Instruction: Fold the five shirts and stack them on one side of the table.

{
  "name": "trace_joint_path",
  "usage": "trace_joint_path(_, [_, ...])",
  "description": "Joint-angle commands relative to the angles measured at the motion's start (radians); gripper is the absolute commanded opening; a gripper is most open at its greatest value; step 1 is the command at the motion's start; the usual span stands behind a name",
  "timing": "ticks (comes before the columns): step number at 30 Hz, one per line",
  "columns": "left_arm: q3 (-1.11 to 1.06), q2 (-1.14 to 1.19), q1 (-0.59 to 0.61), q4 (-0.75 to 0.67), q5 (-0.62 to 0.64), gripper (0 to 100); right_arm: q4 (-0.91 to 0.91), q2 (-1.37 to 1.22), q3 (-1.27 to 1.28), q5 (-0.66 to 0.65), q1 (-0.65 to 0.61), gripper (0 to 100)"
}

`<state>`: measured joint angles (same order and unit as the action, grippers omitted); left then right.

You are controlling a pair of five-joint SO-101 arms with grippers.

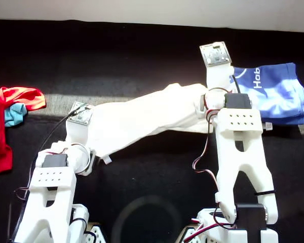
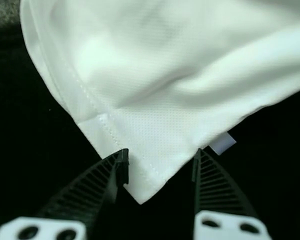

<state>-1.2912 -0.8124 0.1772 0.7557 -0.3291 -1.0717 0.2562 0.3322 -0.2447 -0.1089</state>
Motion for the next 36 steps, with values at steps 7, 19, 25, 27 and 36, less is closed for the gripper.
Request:
trace_joint_path(7, [-0.015,-0.005,0.041,-0.009,0.049,21,0.008,0.047,-0.005,-0.009,-0.008,0.5])
trace_joint_path(19, [-0.021,0.018,0.041,-0.012,0.074,21,0.008,0.047,-0.005,-0.006,-0.008,0.5])
trace_joint_path(25, [0.108,0.249,0.036,-0.006,0.075,21,0.008,0.047,-0.005,-0.008,-0.008,0.5])
trace_joint_path(27, [0.166,0.332,0.036,0.017,0.075,21,0.008,0.047,-0.005,-0.008,-0.008,0.5])
trace_joint_path(36, [0.243,0.34,0.033,0.055,0.075,7,0.007,0.047,0.002,-0.008,-0.008,0.5])
